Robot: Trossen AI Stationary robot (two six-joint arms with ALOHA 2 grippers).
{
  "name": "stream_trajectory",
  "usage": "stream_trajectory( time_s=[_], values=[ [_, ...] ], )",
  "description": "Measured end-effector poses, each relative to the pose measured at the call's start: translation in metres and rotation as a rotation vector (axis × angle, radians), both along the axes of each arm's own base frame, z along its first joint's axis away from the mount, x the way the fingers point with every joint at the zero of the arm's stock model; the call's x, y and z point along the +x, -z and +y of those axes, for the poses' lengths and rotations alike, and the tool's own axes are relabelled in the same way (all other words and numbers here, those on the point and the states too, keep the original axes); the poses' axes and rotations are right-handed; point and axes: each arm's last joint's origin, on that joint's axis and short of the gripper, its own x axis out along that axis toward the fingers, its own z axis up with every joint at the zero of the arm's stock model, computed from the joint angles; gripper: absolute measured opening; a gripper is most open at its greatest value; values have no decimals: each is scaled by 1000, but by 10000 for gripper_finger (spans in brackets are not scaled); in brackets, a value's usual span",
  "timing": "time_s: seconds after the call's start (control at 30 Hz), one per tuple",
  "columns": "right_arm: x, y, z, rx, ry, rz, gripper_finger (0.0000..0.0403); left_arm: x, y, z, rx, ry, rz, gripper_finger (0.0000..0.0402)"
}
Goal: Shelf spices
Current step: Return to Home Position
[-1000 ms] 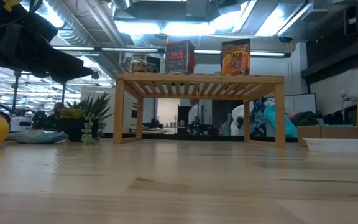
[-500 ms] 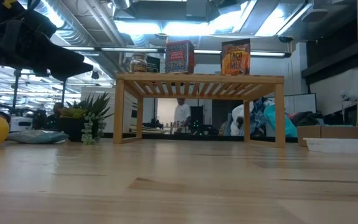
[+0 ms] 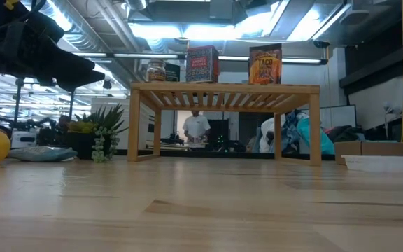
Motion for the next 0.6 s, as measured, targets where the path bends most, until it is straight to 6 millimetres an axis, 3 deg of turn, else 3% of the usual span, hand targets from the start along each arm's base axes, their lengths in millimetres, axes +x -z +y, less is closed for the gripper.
stream_trajectory(
  time_s=[0.37,0.6],
  values=[
    [6,21,3,0,30,9,380,0,0,0,0,0,0,258],
    [6,23,4,-4,24,15,380,0,1,0,-2,0,8,258]
  ],
)
